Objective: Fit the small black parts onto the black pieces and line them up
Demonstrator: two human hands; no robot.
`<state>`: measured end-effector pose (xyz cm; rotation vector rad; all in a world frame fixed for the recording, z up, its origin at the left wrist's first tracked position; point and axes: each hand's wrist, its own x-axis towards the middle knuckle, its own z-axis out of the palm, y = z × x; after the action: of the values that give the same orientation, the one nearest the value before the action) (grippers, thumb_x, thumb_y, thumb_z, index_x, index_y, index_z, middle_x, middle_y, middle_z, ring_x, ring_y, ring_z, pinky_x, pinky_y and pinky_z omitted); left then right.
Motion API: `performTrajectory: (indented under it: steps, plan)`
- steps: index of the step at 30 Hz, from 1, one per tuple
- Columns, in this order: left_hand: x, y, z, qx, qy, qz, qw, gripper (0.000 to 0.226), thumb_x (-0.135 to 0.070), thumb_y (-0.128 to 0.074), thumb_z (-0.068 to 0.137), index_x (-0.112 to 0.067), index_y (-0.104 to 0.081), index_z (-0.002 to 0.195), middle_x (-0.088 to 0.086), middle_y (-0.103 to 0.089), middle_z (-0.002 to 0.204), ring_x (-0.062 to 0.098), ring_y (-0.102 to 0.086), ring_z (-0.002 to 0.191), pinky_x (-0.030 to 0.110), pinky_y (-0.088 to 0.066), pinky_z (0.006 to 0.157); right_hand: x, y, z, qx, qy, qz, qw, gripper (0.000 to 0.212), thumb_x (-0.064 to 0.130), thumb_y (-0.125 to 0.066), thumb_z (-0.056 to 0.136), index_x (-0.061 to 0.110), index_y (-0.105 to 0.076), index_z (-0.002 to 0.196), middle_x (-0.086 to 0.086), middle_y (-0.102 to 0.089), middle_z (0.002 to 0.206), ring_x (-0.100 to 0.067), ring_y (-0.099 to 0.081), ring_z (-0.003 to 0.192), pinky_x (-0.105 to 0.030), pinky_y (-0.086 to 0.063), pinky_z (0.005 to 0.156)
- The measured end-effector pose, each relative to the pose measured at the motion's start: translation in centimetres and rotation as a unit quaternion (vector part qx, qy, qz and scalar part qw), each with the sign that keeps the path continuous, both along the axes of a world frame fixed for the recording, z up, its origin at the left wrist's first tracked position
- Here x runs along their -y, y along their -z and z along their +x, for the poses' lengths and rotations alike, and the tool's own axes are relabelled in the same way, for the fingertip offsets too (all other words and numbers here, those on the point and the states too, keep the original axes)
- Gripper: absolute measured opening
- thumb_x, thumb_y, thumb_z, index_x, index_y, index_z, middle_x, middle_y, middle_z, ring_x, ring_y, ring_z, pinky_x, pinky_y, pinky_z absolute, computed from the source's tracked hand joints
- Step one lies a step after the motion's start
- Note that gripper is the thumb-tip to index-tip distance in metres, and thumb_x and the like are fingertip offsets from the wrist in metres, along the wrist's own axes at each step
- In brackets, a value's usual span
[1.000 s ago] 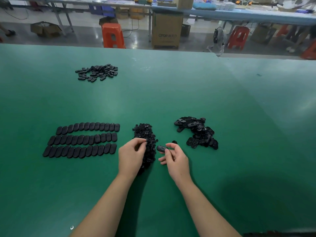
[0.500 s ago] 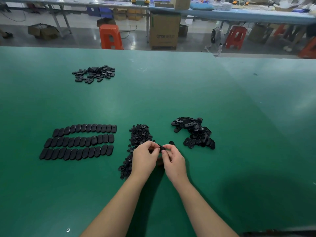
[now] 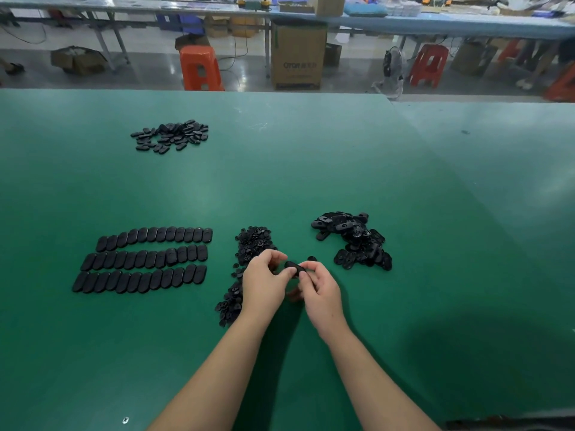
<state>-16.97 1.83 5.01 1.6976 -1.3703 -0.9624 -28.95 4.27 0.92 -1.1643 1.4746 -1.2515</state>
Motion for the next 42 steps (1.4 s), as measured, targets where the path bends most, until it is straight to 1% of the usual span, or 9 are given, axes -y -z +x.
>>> performTrajectory:
  steps: [2,5,7,9,13,16,21,38,42]
  plan:
    - [0.1,0.0,-0.1,-0.042,-0.001,0.028,0.999,0.017,-0.020,-0.080,0.082,-0.027,-0.072,0.095,-0.006,-0.069,0.086,0.011,-0.064,0.080,0.023,-0.047,0.069,0.0,0.0,0.0,0.019,-0.002,0.004,1.000,0.016,0.010,-0.054,0.103,0.023,-0.062,0.099,0.002,-0.072,0.080,-0.016,-0.063,0.069,-0.047,-0.057,0.073]
    - [0.3,0.0,-0.2,-0.067,0.001,0.048,0.997,0.012,-0.017,-0.082,0.079,-0.025,-0.075,0.086,0.001,-0.072,0.078,0.016,-0.067,0.075,0.027,-0.053,0.068,0.1,-0.1,0.1,0.032,0.004,0.002,0.999,0.012,0.009,-0.055,0.102,0.019,-0.061,0.098,-0.001,-0.071,0.082,-0.017,-0.061,0.073,-0.048,-0.054,0.075]
    - [0.3,-0.1,-0.2,-0.073,0.004,0.052,0.996,0.012,-0.016,-0.083,0.078,-0.023,-0.076,0.084,0.001,-0.073,0.076,0.018,-0.069,0.076,0.031,-0.056,0.073,0.2,-0.1,0.1,0.039,0.008,0.000,0.999,0.010,0.009,-0.056,0.102,0.017,-0.060,0.099,0.000,-0.070,0.079,-0.017,-0.060,0.070,-0.045,-0.054,0.070]
    - [0.4,0.0,0.0,-0.075,0.017,0.048,0.996,0.010,-0.015,-0.083,0.079,-0.022,-0.077,0.083,-0.003,-0.075,0.073,0.014,-0.070,0.076,0.029,-0.056,0.075,0.1,-0.1,0.2,0.044,0.009,-0.004,0.999,0.009,0.008,-0.056,0.102,0.016,-0.059,0.099,0.004,-0.068,0.073,-0.013,-0.057,0.063,-0.033,-0.052,0.059]
    - [0.4,-0.1,0.2,-0.030,0.045,0.033,0.998,0.012,-0.019,-0.077,0.084,-0.029,-0.077,0.079,-0.015,-0.073,0.072,-0.004,-0.066,0.070,0.017,-0.049,0.068,0.1,-0.3,0.1,0.038,0.009,-0.009,0.999,0.010,0.007,-0.054,0.103,0.014,-0.060,0.100,0.004,-0.063,0.070,-0.011,-0.054,0.057,-0.023,-0.048,0.053]
    - [0.3,-0.3,0.2,0.023,0.052,0.029,0.998,0.008,-0.025,-0.075,0.085,-0.030,-0.075,0.079,-0.016,-0.071,0.069,-0.007,-0.061,0.061,0.013,-0.042,0.058,0.0,-0.2,0.1,0.026,0.004,-0.006,1.000,0.012,0.008,-0.054,0.103,0.015,-0.064,0.101,0.004,-0.064,0.070,-0.011,-0.054,0.056,-0.023,-0.047,0.051]
    - [0.3,-0.4,0.1,0.069,0.064,0.017,0.995,0.004,-0.026,-0.073,0.086,-0.025,-0.075,0.082,-0.013,-0.070,0.071,-0.002,-0.062,0.065,0.013,-0.043,0.057,0.1,-0.1,0.0,0.023,0.000,-0.004,1.000,0.019,0.009,-0.054,0.103,0.023,-0.066,0.098,0.004,-0.066,0.069,-0.013,-0.053,0.055,-0.027,-0.048,0.052]
    - [0.0,0.2,-0.2,0.089,0.053,0.004,0.995,0.007,-0.024,-0.072,0.084,-0.021,-0.071,0.079,-0.011,-0.068,0.070,0.001,-0.060,0.067,0.012,-0.040,0.057,0.0,0.0,0.1,0.043,0.007,-0.004,0.999,0.028,0.011,-0.059,0.100,0.035,-0.071,0.093,0.002,-0.071,0.075,-0.013,-0.053,0.054,-0.025,-0.047,0.051]
    - [-0.2,0.2,-0.5,0.092,0.066,-0.028,0.993,0.007,-0.022,-0.069,0.088,-0.020,-0.071,0.082,-0.012,-0.067,0.073,0.000,-0.059,0.068,0.011,-0.040,0.058,0.0,0.0,0.0,0.055,0.018,-0.008,0.998,0.021,0.009,-0.058,0.101,0.026,-0.070,0.096,0.001,-0.070,0.074,-0.013,-0.051,0.054,-0.026,-0.044,0.049]
